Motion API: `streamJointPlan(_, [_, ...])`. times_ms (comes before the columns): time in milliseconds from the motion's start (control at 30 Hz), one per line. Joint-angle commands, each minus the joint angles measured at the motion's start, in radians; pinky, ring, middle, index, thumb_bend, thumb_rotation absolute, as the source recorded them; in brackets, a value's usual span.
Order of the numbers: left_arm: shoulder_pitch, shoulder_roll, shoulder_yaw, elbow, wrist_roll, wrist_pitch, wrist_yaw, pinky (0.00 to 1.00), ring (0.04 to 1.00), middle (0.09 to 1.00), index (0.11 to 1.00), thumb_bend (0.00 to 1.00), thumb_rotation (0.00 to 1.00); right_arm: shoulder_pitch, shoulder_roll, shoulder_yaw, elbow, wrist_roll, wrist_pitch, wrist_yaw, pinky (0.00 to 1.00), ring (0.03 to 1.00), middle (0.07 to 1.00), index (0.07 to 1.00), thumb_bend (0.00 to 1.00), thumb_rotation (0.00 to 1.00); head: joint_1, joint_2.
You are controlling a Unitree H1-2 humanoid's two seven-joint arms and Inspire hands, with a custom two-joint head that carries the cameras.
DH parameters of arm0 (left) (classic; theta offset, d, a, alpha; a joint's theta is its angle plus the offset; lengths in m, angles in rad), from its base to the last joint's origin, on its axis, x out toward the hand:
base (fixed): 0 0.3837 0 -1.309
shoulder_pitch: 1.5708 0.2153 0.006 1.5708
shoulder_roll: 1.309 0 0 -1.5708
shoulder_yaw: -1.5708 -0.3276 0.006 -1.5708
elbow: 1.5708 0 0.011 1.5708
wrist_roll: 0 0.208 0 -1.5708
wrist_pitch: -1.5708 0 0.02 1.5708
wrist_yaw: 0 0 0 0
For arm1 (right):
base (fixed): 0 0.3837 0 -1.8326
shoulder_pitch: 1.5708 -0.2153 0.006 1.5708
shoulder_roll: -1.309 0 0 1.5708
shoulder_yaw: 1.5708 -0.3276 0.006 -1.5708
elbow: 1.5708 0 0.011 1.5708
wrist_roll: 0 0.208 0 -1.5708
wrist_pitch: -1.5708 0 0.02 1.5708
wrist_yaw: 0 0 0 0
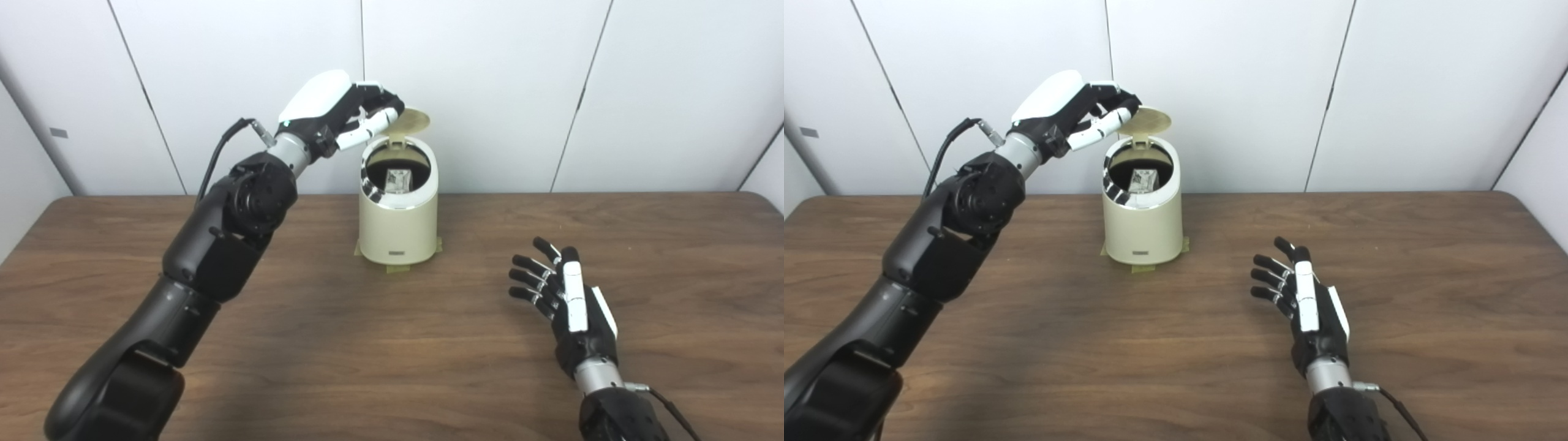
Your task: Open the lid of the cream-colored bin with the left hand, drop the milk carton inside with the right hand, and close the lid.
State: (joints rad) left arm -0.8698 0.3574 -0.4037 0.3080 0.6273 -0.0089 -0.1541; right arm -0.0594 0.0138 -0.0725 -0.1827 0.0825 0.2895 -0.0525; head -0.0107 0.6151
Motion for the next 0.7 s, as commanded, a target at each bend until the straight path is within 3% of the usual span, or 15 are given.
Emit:
streamJointPlan(0, [-0.053,0.023,-0.013,-0.040,0.068,-0.055,0.037,0.72,0.742,0.730,0.717,0.41,0.98,-0.031,0.002,-0.002,-0.020,-0.004,-0.028,-0.003,0.66,0.733,0.736,0.871,0.58,1.00,-0.001,0.003])
streamJointPlan(167, [-0.059,0.052,-0.058,-0.047,0.218,-0.111,0.069,0.68,0.747,0.716,0.706,0.46,0.98,-0.030,0.005,-0.001,-0.031,-0.001,-0.013,-0.004,0.67,0.729,0.731,0.878,0.57,1.00,-0.005,0.009])
streamJointPlan(300, [-0.070,0.087,-0.119,-0.044,0.374,-0.182,0.126,0.79,0.719,0.687,0.692,0.42,1.00,-0.031,0.015,-0.007,-0.050,0.026,0.014,0.000,0.64,0.703,0.715,0.881,0.56,1.00,-0.004,0.015])
streamJointPlan(400, [-0.059,0.089,-0.122,-0.059,0.413,-0.197,0.112,0.85,0.742,0.691,0.692,0.41,0.98,-0.031,0.016,-0.012,-0.058,0.042,0.029,0.001,0.65,0.711,0.718,0.885,0.57,1.00,-0.006,0.019])
streamJointPlan(667, [-0.027,0.083,-0.128,-0.071,0.452,-0.234,0.089,0.88,0.764,0.696,0.697,0.41,0.89,-0.031,0.010,-0.019,-0.067,0.036,0.046,-0.009,0.66,0.714,0.719,0.883,0.56,1.00,-0.010,0.032])
